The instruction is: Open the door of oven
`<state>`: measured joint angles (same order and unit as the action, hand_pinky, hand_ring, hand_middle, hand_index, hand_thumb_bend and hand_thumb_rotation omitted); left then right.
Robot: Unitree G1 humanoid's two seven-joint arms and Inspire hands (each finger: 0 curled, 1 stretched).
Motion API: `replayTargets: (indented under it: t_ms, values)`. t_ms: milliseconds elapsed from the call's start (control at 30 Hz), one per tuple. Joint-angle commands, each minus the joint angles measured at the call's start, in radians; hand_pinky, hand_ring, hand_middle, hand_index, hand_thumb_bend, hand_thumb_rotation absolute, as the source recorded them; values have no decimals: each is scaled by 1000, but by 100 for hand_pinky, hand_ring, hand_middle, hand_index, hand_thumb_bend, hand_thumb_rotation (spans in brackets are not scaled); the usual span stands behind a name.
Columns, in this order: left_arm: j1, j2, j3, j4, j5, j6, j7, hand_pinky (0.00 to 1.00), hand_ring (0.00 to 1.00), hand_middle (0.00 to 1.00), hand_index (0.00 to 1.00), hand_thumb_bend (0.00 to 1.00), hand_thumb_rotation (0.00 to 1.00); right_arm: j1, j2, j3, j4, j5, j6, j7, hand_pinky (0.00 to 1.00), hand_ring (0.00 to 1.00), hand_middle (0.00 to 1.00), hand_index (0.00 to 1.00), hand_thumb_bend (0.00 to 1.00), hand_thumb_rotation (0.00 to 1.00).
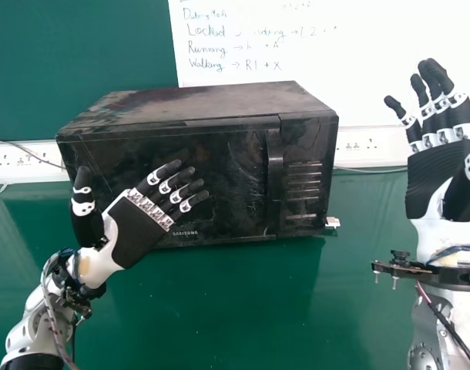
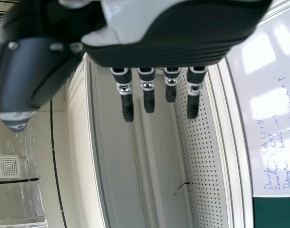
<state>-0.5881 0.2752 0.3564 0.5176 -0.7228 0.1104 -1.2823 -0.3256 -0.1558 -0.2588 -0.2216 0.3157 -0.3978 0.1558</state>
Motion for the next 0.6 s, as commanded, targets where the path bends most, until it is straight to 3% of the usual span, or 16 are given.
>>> replayTargets:
  t_ms: [0,133,567]
  values:
    - [-21,-10,-23,-13,12,22,33,87,100,98,87,100,66,3,8,4,-9,-4,0,-8,86,98,96,89,100,100]
    - [-32,-24,-42,-12,28,45,102,88,100,99,86,100,64,0,8,7,-7,-7,-1,-11,87,98,96,89,100,100]
    - [-51,-67,-75,4,102,6,231,92,100,100,88,99,71,-11,6,16,11,-21,-4,-20,91,99,96,89,100,100]
